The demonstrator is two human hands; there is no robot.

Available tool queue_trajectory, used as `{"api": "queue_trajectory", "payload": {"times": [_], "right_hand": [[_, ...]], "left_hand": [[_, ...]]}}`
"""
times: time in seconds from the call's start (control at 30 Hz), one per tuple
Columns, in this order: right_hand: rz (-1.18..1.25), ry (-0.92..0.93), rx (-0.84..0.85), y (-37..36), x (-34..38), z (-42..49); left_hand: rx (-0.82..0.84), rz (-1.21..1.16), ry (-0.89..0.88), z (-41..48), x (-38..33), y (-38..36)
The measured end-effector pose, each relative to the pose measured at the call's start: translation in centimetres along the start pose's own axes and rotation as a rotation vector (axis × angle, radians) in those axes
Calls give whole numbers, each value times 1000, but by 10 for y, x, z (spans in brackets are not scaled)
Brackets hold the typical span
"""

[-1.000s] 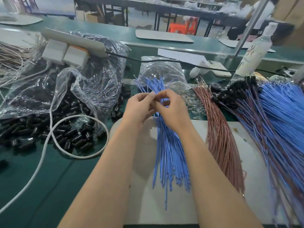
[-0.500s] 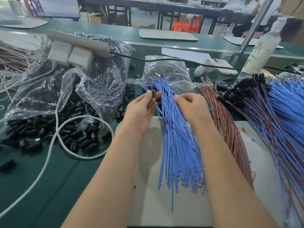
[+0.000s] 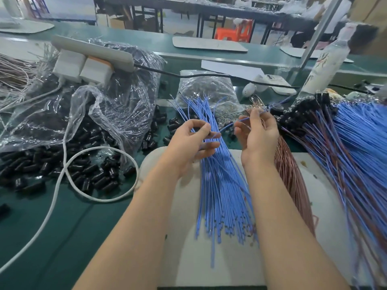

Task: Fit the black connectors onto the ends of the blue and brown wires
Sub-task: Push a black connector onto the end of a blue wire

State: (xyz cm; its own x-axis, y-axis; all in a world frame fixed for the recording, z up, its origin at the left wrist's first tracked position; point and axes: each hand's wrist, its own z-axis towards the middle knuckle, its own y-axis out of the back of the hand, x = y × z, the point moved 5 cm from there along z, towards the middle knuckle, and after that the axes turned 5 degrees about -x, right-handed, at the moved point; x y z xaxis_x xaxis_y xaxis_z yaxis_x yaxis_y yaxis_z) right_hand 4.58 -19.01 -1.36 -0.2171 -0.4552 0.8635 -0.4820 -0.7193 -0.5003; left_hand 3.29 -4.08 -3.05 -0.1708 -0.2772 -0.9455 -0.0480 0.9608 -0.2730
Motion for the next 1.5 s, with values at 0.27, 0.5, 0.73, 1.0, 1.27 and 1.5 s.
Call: {"api": "queue_trajectory", "payload": {"times": [0.27, 0.5, 0.73, 1.0, 1.27, 1.5], "right_hand": [[-267, -233, 400, -18, -22, -12], [-466, 158, 208, -13, -13, -1], [-61, 71, 161, -11, -5, -6], [-152, 181, 217, -19, -1, -16], [-348, 308, 258, -23, -1, -22], [-431, 398, 243, -25, 3, -25]], "left_hand": [[-3, 71, -102, 1, 1, -3], [-340, 428, -429, 10, -3, 15], [-390, 477, -459, 10, -4, 20], [-418, 457, -434, 10, -3, 22], [-409, 490, -434, 13, -2, 21], [-402, 588, -444, 18, 0, 20]]}}
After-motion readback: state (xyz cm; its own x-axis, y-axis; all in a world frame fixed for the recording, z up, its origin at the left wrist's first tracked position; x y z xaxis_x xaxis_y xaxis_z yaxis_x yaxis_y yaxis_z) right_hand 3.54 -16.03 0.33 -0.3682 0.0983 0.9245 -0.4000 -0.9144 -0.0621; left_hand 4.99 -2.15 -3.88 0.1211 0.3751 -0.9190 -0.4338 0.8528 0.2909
